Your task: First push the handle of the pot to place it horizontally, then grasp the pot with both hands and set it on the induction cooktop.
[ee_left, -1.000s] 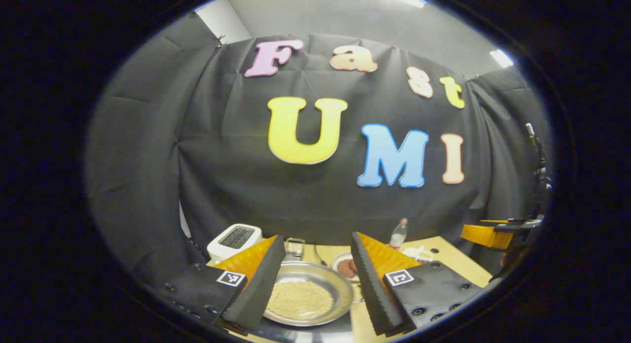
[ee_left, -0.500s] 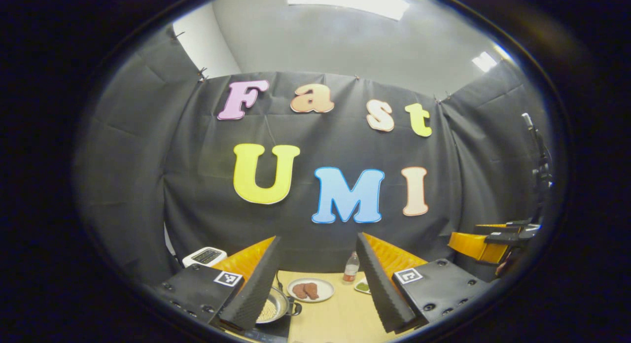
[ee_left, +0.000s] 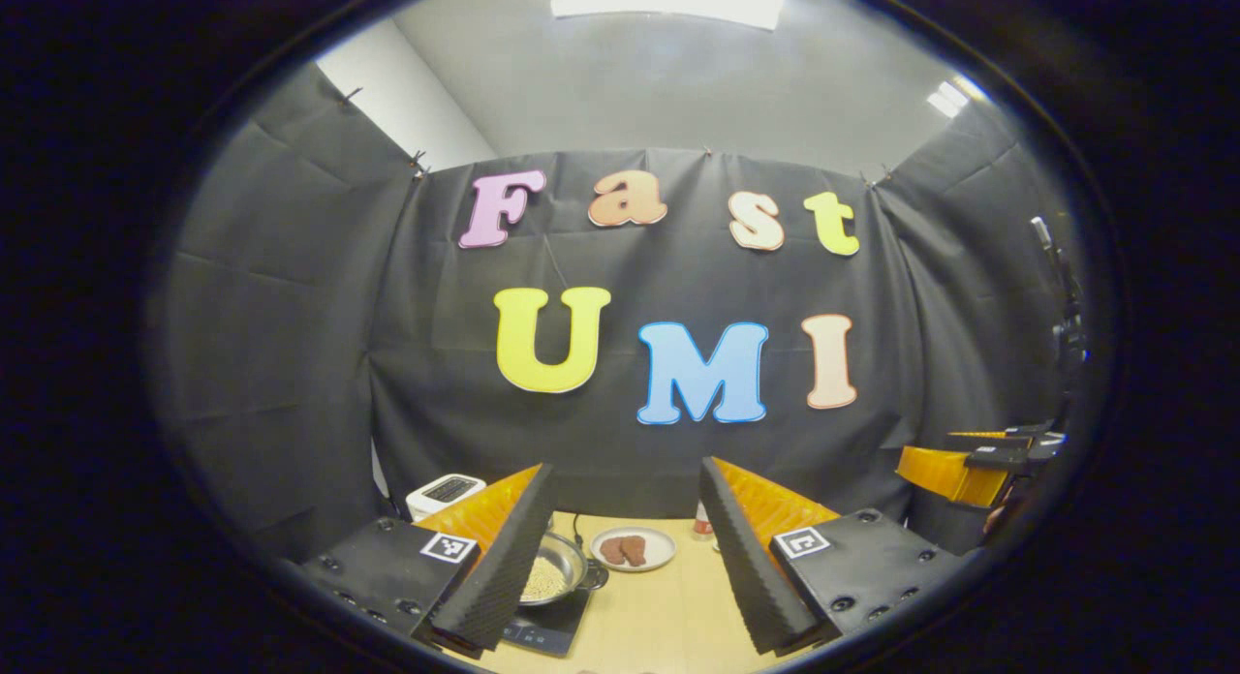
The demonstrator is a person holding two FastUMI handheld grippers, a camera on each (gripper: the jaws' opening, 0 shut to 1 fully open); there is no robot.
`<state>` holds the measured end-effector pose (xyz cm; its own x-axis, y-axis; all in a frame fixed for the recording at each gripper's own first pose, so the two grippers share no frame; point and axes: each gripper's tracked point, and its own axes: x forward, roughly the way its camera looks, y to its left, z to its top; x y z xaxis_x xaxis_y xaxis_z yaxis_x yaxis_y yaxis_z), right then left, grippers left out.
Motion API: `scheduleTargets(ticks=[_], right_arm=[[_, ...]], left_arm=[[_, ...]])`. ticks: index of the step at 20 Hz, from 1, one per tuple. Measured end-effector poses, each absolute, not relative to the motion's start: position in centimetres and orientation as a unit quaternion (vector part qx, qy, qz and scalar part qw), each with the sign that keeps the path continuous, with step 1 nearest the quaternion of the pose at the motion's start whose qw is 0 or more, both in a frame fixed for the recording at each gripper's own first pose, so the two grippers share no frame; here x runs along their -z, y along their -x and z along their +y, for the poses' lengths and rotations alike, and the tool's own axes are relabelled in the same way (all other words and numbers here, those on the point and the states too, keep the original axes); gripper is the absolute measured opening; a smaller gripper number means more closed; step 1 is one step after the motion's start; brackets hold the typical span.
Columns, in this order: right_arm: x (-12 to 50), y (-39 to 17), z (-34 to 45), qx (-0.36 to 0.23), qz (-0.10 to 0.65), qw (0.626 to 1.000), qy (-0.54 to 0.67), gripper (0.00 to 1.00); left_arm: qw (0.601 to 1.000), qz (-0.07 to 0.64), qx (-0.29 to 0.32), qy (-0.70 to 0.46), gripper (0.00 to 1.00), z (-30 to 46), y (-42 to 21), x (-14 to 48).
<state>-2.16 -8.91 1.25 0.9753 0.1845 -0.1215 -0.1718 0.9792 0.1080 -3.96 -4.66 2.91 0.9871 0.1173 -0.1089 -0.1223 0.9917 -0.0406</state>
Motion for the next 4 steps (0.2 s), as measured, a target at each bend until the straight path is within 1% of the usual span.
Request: scheduleTargets(ticks=[4], right_arm=[[-2.18,2.66,-9.04,-0.065,0.054,0.995,-0.056,0.98]], left_arm=[[0.997,0.051,-0.044,0.026,0.99,-4.19,3.40,-3.19]])
